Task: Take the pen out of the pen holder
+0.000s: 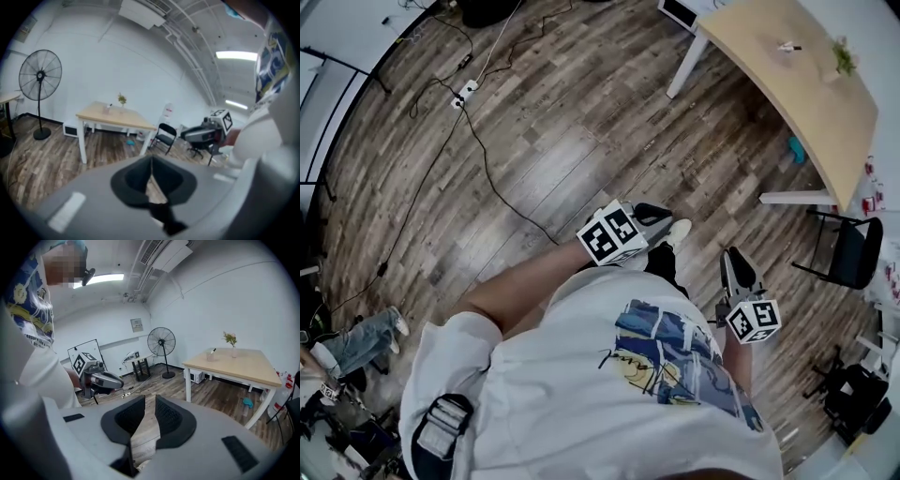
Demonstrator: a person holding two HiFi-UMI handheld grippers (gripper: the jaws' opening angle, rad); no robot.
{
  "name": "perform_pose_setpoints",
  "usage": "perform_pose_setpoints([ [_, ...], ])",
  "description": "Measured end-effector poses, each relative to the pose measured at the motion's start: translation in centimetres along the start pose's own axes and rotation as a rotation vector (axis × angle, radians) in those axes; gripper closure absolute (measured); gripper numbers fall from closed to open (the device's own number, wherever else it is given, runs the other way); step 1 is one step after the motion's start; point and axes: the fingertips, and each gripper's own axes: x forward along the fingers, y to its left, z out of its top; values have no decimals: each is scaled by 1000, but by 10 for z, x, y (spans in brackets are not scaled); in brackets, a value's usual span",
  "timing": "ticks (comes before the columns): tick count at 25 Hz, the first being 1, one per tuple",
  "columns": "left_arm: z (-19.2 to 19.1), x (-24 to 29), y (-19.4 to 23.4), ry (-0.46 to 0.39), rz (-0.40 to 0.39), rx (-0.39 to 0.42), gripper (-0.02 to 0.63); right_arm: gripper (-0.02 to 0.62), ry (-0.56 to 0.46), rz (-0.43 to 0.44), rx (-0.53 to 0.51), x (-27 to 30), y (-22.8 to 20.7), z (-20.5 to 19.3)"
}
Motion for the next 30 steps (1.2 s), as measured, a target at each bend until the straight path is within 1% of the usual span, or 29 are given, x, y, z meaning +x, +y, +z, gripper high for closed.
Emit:
perform_pose_setpoints([
  [2, 12, 12, 14, -6, 30, -13, 592, 537, -6, 16, -3, 10, -23, 9],
  [5, 36, 38, 37, -13, 75, -10, 589, 543, -24, 45, 6, 29, -64, 22],
  [8, 61, 58, 55, -17, 127, -14, 581, 546, -18, 106, -2, 51, -97, 36],
  [10, 87, 73, 70, -31, 164, -29, 581, 548, -20, 147, -31, 65, -122, 58],
  [12, 114, 93, 81, -43, 180, -29, 581, 549, -26, 170, -65, 76, -150, 84],
  [14, 135, 112, 90, -45, 179, -20, 582, 549, -35, 182, -77, 84, -174, 101],
  [16, 151, 124, 98, -52, 183, -22, 584, 549, -35, 198, -81, 95, -191, 112],
  [20, 179, 145, 122, -75, 217, -33, 592, 551, -25, 236, -85, 122, -225, 129],
  [24, 202, 172, 145, -79, 233, -47, 594, 552, -28, 228, -79, 145, -270, 151],
  [27, 210, 183, 168, -68, 222, -54, 595, 554, -36, 204, -62, 163, -292, 166],
  [30, 217, 192, 198, -65, 191, -58, 595, 554, -36, 173, -60, 186, -307, 181],
])
